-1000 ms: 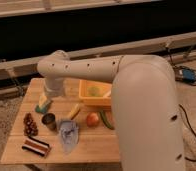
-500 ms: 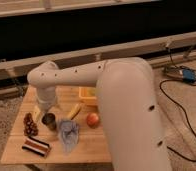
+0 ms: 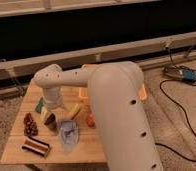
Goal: Stack cups into tray
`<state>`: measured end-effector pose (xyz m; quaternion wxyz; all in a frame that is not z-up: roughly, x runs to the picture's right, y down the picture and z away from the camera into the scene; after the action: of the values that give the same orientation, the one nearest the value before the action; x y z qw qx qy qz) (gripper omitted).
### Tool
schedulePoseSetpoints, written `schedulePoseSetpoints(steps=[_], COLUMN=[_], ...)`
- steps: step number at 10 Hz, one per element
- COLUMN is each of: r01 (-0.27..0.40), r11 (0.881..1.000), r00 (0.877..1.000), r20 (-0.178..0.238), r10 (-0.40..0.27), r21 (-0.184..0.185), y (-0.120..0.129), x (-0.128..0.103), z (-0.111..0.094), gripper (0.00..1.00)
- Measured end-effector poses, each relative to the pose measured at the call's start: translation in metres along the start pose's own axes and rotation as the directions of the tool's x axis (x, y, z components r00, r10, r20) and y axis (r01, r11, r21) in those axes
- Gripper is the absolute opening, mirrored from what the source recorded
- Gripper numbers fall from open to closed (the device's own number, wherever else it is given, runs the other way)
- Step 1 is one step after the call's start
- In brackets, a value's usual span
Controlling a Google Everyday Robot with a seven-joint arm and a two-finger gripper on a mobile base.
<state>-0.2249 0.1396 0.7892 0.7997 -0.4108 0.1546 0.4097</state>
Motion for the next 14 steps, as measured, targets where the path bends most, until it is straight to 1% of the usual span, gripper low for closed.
schedulePoseSetpoints(steps=[2, 5, 8, 9, 10, 11, 12, 13, 14], r01=[-0.039, -0.055, -0.072, -0.071, -0.068, -0.067, -0.066, -0.064, -0.064], r11=[0.999, 0.998, 0.996, 0.995, 0.994, 0.992, 0.991, 0.990, 0.990], r00=[0.999, 0.998, 0.997, 0.997, 0.997, 0.998, 0.998, 0.998, 0.998], r20=[-0.003, -0.011, -0.016, -0.018, -0.017, -0.015, -0.013, -0.013, -0.013], r10=[0.039, 0.055, 0.072, 0.073, 0.070, 0.069, 0.068, 0.066, 0.066], r21=[0.001, 0.010, 0.046, 0.071, 0.088, 0.103, 0.118, 0.123, 0.126], y=[-0.018, -0.017, -0.019, -0.017, -0.015, -0.015, -0.015, -0.014, -0.014], x=[-0.002, -0.004, -0.006, -0.008, -0.008, -0.009, -0.009, -0.010, -0.010], z=[0.000, 0.007, 0.016, 0.019, 0.020, 0.021, 0.022, 0.022, 0.022], gripper=[0.80, 0.80, 0.80, 0.80, 0.75, 0.68, 0.57, 0.49, 0.37])
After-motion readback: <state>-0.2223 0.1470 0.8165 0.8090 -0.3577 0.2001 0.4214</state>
